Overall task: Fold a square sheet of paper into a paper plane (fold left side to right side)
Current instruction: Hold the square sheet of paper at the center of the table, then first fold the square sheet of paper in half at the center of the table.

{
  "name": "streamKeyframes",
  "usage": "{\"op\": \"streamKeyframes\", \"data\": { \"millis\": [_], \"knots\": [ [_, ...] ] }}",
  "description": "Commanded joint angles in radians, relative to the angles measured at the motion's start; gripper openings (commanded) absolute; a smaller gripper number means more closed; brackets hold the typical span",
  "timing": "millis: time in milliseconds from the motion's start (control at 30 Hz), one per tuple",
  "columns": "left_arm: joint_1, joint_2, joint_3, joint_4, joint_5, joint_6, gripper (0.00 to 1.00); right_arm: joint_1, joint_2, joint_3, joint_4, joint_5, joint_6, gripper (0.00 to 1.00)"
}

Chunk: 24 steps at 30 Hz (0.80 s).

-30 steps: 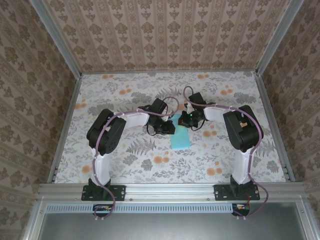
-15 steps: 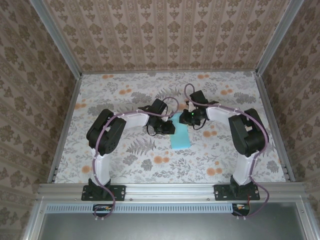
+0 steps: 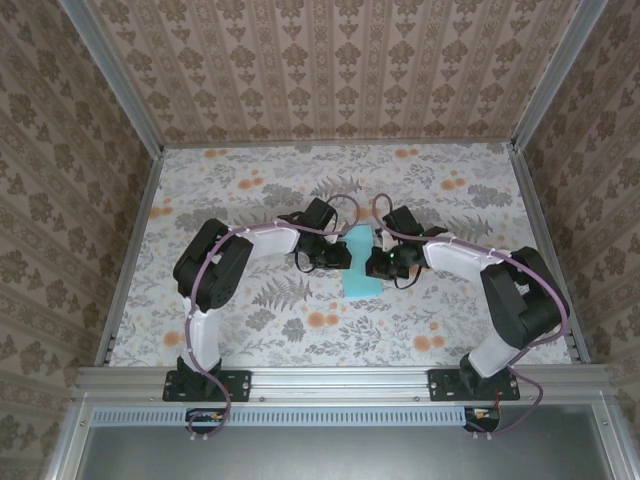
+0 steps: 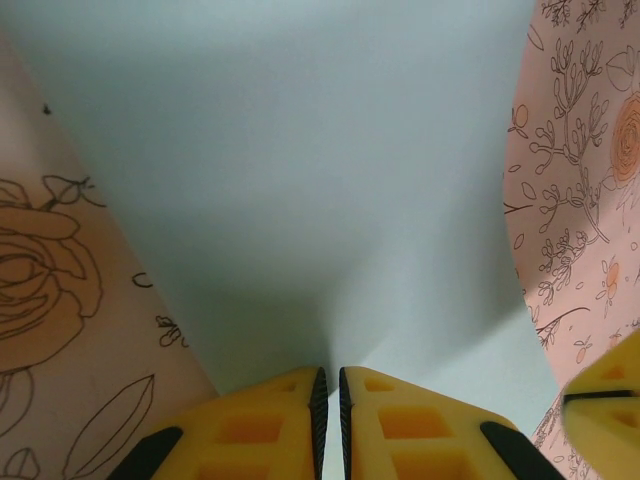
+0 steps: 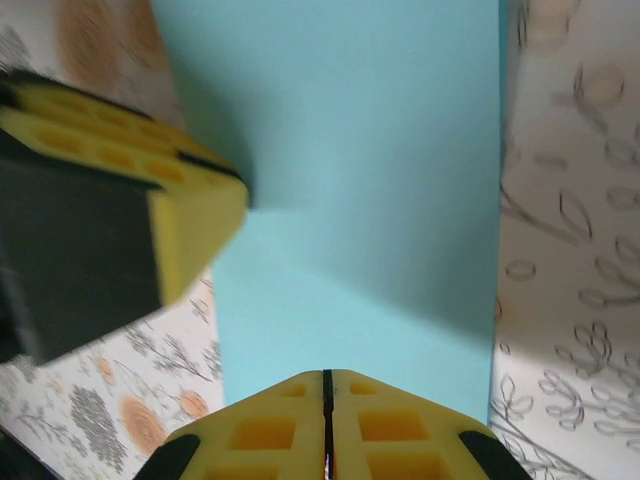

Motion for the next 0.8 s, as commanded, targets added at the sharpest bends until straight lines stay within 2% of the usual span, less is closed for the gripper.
{"op": "streamKeyframes", "data": {
  "millis": [0, 233, 467, 767],
  "knots": [
    [-0.014, 0.005, -0.022, -0.044, -0.037, -0.011, 0.16, 0.001, 0.03, -0.032, -0.017, -0.01, 0.032, 0.09],
    [-0.012, -0.024, -0.007, -0.057, -0.031, -0.004, 0.17, 0.006, 0.076, -0.047, -0.041, 0.019, 0.017, 0.08],
    [-0.009, -0.069, 0.037, -0.04, 0.004, 0.0, 0.25, 0.007, 0.102, -0.054, -0.066, 0.04, 0.004, 0.08],
    [-0.002, 0.001, 0.072, 0.014, 0.04, -0.004, 0.22, 0.011, 0.12, -0.043, -0.082, 0.054, -0.005, 0.07]
  ]
}}
